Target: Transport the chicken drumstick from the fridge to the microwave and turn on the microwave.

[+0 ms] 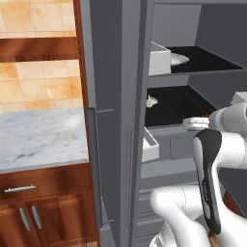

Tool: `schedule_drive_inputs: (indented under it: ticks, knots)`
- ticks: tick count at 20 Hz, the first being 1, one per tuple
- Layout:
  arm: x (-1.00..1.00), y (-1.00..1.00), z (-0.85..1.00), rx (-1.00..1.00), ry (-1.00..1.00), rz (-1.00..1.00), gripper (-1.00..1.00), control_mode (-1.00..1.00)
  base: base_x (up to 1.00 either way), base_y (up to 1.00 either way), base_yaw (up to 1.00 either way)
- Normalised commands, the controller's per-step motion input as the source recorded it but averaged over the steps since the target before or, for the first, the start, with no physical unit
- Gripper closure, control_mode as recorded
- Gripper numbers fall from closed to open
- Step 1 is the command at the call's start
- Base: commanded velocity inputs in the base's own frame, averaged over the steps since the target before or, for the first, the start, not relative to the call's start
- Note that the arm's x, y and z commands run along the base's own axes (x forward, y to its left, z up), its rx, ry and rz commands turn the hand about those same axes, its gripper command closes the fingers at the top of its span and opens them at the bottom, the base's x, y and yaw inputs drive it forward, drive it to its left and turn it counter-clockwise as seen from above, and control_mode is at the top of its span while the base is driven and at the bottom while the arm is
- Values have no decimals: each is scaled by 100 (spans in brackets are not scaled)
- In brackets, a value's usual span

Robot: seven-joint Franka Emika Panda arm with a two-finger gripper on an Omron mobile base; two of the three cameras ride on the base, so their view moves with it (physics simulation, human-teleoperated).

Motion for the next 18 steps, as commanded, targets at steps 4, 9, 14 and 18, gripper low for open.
schedule_drive_inputs:
  ticks: [4,9,14,18]
  knots:
    - [0,-3,-54,5,4,20,100,-100,0,0,0]
    - [0,3,-27,0,3,3,100,-100,0,0,0]
    - [-1,10,-10,0,0,0,100,-100,0,0,0]
    - [-7,2,-3,0,0,0,100,100,-19,3,0]
